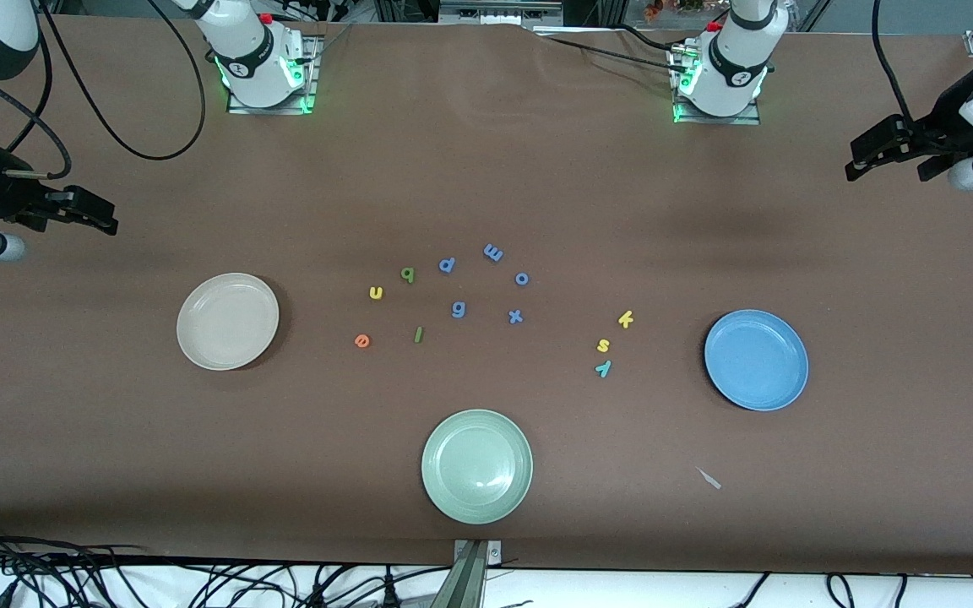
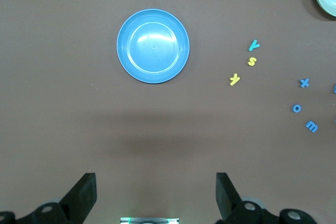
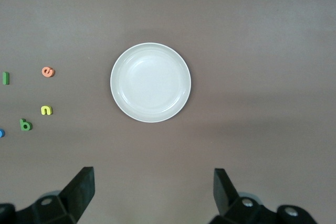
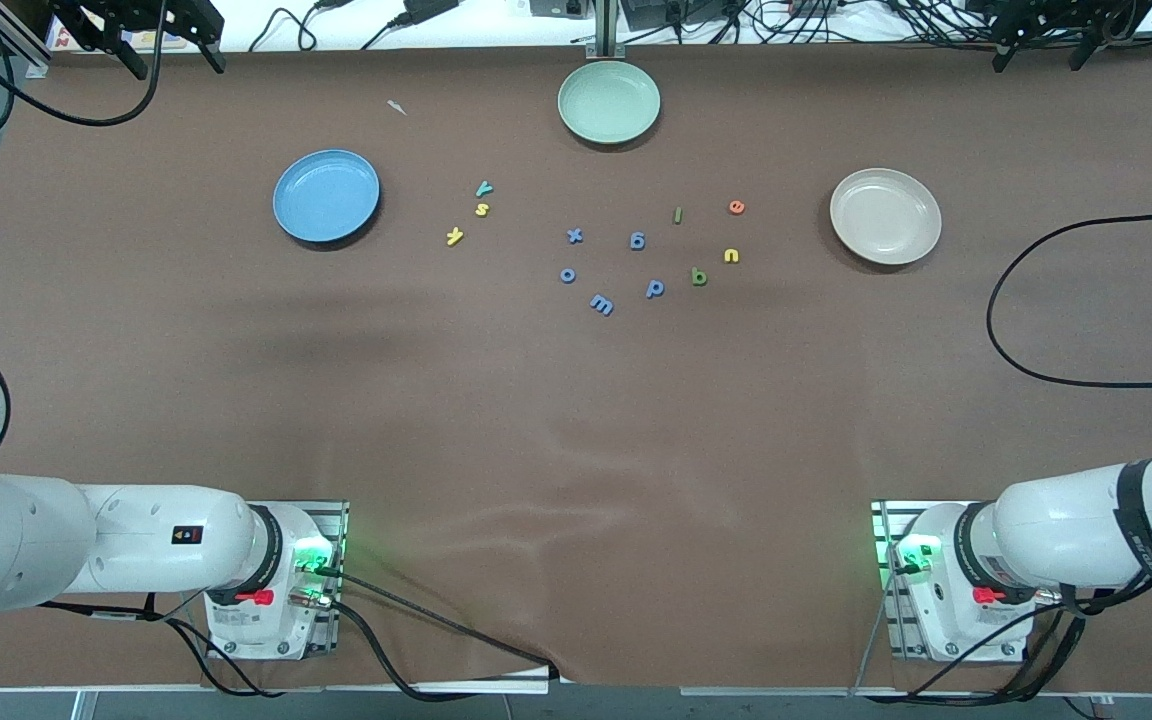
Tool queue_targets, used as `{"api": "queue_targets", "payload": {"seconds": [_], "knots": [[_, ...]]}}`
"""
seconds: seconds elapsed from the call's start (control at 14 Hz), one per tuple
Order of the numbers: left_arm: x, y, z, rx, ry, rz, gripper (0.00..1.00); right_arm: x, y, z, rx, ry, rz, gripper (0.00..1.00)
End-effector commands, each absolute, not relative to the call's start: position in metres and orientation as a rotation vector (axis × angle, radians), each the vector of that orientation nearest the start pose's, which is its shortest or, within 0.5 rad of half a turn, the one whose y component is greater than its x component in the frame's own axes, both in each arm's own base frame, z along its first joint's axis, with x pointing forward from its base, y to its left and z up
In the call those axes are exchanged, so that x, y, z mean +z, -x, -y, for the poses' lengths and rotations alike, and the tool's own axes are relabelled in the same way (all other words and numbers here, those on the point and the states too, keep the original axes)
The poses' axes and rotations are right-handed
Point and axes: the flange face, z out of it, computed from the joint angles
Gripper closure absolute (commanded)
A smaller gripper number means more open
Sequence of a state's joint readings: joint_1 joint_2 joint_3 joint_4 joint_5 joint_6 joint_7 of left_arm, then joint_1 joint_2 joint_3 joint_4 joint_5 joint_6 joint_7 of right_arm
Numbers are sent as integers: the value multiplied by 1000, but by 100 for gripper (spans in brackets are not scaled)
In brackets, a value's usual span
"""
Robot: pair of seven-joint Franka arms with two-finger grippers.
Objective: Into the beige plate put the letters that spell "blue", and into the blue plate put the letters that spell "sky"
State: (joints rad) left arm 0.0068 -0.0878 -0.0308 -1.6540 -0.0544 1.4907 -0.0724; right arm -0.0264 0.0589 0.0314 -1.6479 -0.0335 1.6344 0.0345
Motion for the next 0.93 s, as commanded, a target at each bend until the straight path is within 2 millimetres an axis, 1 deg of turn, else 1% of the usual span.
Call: {"api": "queue_targets", "payload": {"seconds": [0.0,0.14,0.21,0.28,0.5,0.64,0.85], "knots": [[632,-520,20,110,3196,71,0,562,-571,2,118,3152,-25,0],[632,-520,20,107,3196,71,0,561,-571,2,121,3152,-20,0],[632,-520,20,110,3194,71,0,556,-573,2,135,3153,5,0],[632,-520,20,107,3196,71,0,557,-573,-1,133,3153,56,0],[632,-520,20,107,3194,71,0,556,-573,-6,136,3155,86,0],[632,-520,20,110,3196,71,0,553,-575,-8,148,3152,95,0],[632,-520,26,108,3195,52,0,534,-579,-6,217,3145,95,0]]}}
